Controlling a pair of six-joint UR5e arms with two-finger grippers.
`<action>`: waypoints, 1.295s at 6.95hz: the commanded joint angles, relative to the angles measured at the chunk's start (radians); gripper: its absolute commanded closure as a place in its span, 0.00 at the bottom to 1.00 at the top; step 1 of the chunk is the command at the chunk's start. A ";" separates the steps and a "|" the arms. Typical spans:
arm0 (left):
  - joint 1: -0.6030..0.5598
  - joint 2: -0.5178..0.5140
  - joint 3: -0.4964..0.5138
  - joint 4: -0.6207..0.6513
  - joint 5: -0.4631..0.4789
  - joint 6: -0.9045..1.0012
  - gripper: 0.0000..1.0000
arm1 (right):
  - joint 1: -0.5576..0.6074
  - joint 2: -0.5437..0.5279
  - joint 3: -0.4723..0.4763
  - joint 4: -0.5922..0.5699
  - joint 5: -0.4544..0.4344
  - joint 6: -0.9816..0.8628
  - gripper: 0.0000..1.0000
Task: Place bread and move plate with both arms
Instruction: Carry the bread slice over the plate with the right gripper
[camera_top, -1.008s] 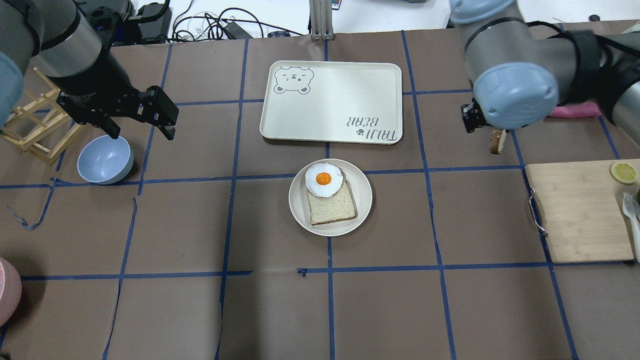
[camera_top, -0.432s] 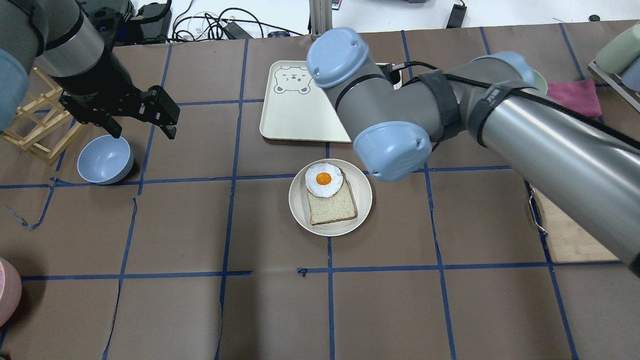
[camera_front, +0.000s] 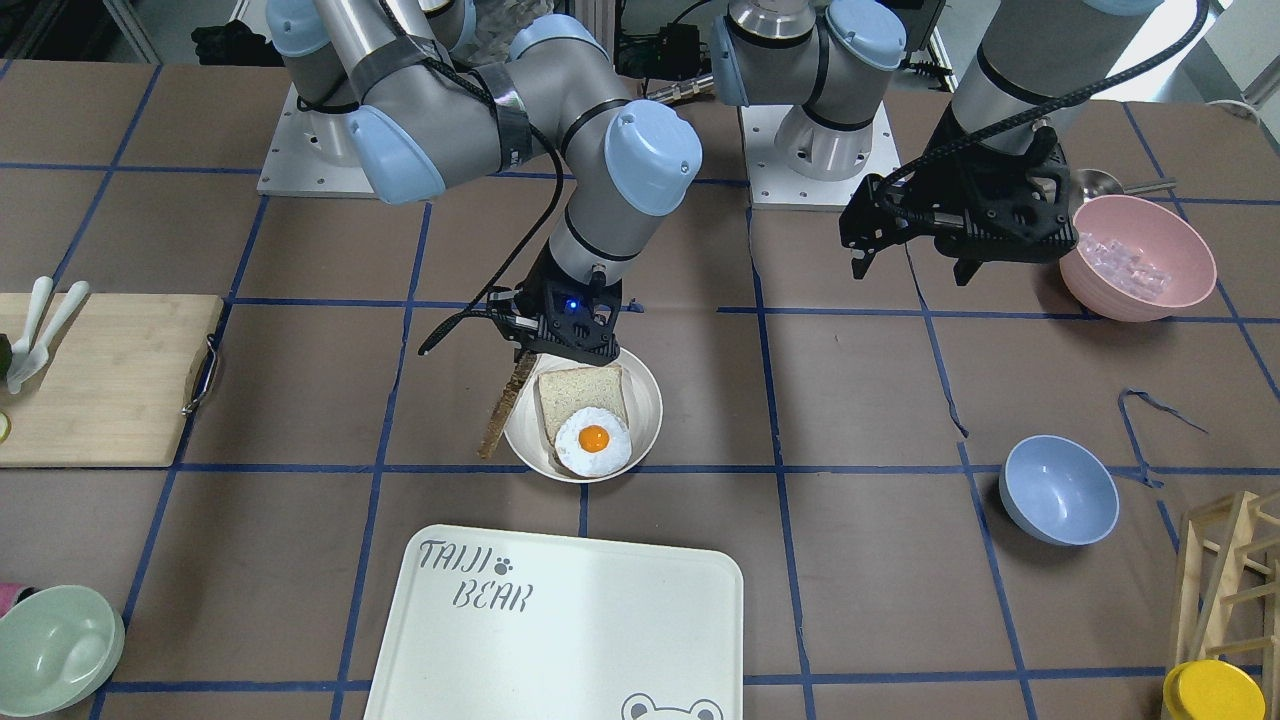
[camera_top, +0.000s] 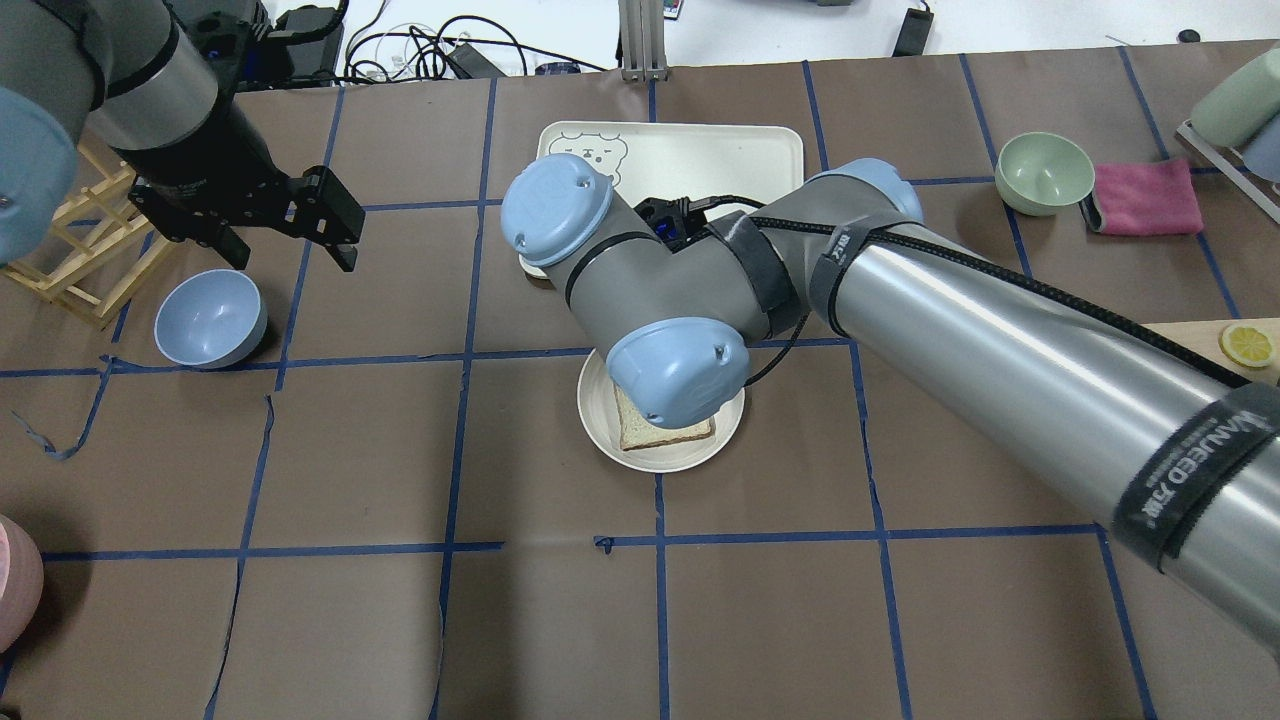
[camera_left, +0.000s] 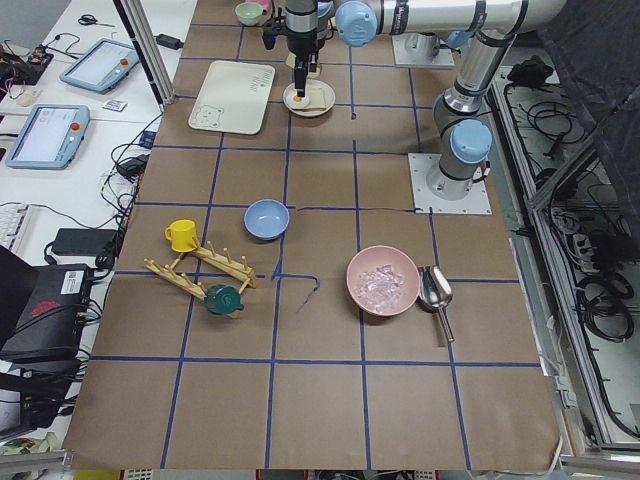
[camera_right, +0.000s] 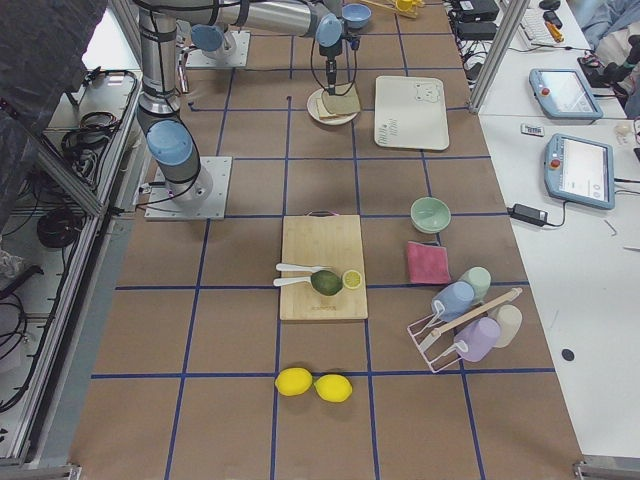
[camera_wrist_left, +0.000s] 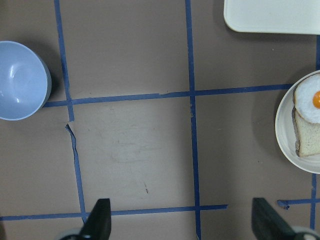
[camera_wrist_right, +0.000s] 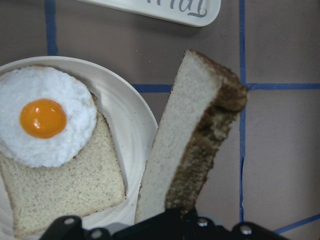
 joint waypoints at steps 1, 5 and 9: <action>0.000 0.002 -0.001 -0.001 0.002 0.001 0.00 | 0.028 0.044 0.000 -0.049 0.001 -0.003 1.00; 0.001 0.002 -0.001 0.001 -0.001 0.003 0.00 | 0.046 0.044 0.008 -0.083 0.023 -0.020 0.25; 0.003 0.002 -0.001 0.001 -0.002 0.001 0.00 | -0.064 -0.005 -0.099 -0.082 0.097 -0.182 0.00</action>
